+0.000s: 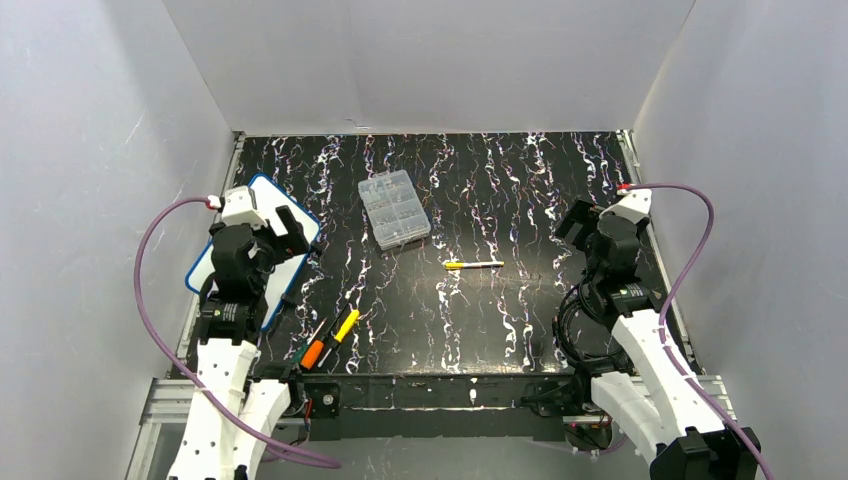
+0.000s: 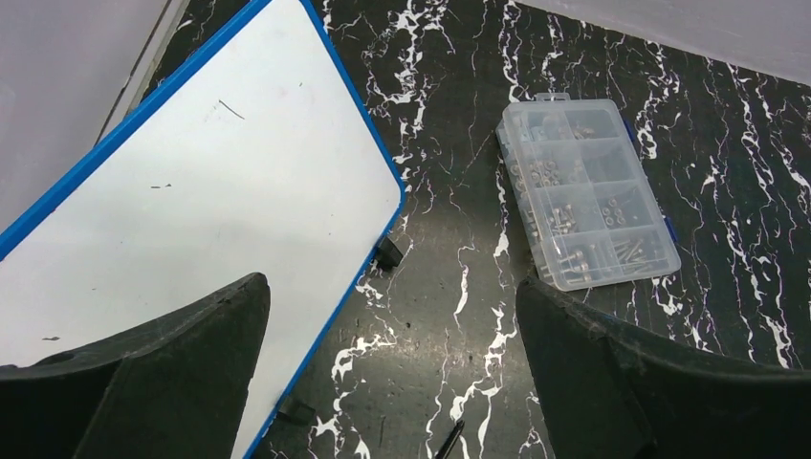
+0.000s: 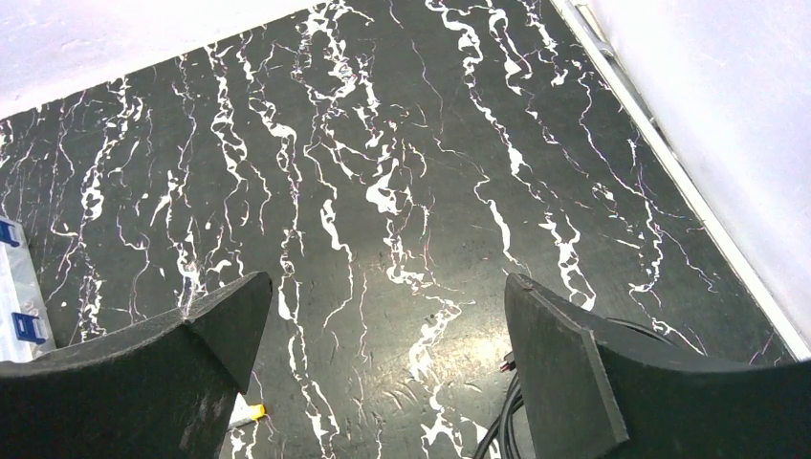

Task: Write a sentence on the whiteboard
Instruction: Move the whiteboard to the center of the board.

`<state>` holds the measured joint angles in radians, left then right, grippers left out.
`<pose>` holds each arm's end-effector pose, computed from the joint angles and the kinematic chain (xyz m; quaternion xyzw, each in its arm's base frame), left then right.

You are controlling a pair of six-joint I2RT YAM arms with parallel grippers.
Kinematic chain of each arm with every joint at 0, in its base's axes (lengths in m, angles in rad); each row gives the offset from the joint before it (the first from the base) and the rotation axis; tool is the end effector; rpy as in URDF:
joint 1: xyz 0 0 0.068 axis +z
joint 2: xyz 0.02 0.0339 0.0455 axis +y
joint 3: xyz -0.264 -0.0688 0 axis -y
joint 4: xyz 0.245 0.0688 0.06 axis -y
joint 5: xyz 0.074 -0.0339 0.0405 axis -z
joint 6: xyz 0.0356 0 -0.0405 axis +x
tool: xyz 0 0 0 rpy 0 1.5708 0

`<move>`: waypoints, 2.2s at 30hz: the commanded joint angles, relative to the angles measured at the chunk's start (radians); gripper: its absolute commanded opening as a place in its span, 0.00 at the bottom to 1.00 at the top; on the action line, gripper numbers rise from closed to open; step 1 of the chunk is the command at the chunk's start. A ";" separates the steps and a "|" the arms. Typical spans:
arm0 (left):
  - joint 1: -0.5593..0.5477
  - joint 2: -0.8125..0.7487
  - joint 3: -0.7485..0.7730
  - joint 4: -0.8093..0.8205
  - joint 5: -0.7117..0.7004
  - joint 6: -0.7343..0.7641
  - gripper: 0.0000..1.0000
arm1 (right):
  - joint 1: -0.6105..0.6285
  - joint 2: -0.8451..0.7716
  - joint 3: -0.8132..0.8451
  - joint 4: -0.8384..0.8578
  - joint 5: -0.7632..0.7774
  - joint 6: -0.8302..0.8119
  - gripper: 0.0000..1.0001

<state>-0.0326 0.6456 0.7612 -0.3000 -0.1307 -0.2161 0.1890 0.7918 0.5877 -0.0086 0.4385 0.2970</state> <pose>0.1531 -0.0004 0.3402 -0.1119 0.7605 -0.0292 0.6389 0.1899 0.0209 0.2880 0.1774 0.7511 -0.0168 0.6357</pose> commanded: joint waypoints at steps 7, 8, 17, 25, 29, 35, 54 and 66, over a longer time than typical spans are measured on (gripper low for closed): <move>0.005 0.018 0.045 -0.144 -0.096 -0.189 0.99 | -0.003 -0.008 0.044 0.010 -0.025 -0.006 1.00; 0.004 0.012 0.030 -0.157 -0.103 -0.225 0.99 | -0.003 -0.008 0.045 0.010 -0.028 -0.006 1.00; -0.017 0.075 -0.125 -0.093 -0.038 -0.409 0.99 | -0.003 0.000 0.051 0.010 -0.072 0.001 1.00; -0.184 0.301 -0.140 -0.066 -0.220 -0.477 0.99 | -0.003 -0.008 0.048 0.010 -0.099 0.007 1.00; -0.212 0.394 -0.143 0.001 -0.252 -0.524 0.91 | -0.003 -0.018 0.045 -0.014 -0.105 0.011 1.00; -0.268 0.533 -0.114 0.081 -0.393 -0.655 0.75 | -0.003 -0.026 0.042 -0.013 -0.109 0.015 1.00; -0.304 0.871 0.058 0.183 -0.598 -0.703 0.49 | -0.004 -0.037 0.046 -0.008 -0.110 0.013 1.00; -0.277 0.961 0.104 0.143 -0.619 -0.730 0.43 | -0.004 -0.022 0.040 -0.001 -0.108 0.011 1.00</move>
<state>-0.3183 1.5974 0.8280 -0.1310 -0.6682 -0.9287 0.1890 0.7677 0.5880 -0.0498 0.3298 0.3107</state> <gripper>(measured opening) 0.442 0.997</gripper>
